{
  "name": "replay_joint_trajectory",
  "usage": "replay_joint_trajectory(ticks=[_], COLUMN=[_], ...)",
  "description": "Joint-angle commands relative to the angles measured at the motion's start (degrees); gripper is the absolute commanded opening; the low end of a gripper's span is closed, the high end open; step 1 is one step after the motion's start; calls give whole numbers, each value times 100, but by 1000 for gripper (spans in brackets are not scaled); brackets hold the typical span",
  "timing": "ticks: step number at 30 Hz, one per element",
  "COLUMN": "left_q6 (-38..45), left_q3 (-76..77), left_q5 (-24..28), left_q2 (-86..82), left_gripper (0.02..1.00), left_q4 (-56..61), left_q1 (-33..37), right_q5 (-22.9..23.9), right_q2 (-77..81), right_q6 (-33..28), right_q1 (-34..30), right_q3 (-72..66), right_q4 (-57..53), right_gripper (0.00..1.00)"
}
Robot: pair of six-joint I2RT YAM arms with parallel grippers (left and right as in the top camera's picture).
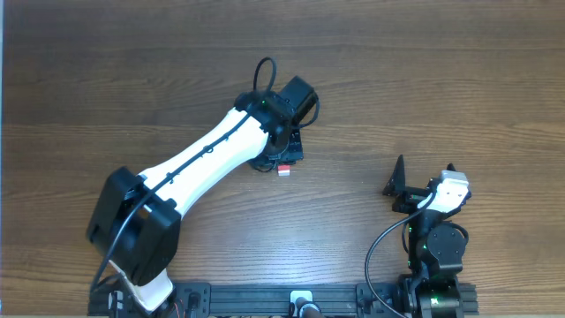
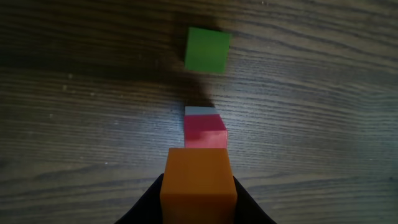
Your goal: Stack Cubes
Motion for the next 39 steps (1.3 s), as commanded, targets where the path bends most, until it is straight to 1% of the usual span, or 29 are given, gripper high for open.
replay_joint_trajectory(ticks=[1, 19, 39], left_q6=[144, 146, 146], left_q3=[125, 227, 238], left_q5=[173, 289, 286], left_q2=[184, 404, 509], left_gripper=[121, 110, 104], left_q4=[39, 39, 42], left_q1=[26, 31, 28], right_q5=[76, 76, 76], right_q2=[-46, -46, -46], right_q6=[-28, -28, -28], right_q1=[-33, -33, -33], right_q3=[-31, -31, -31], right_q4=[-7, -7, -7], right_gripper=[991, 993, 993])
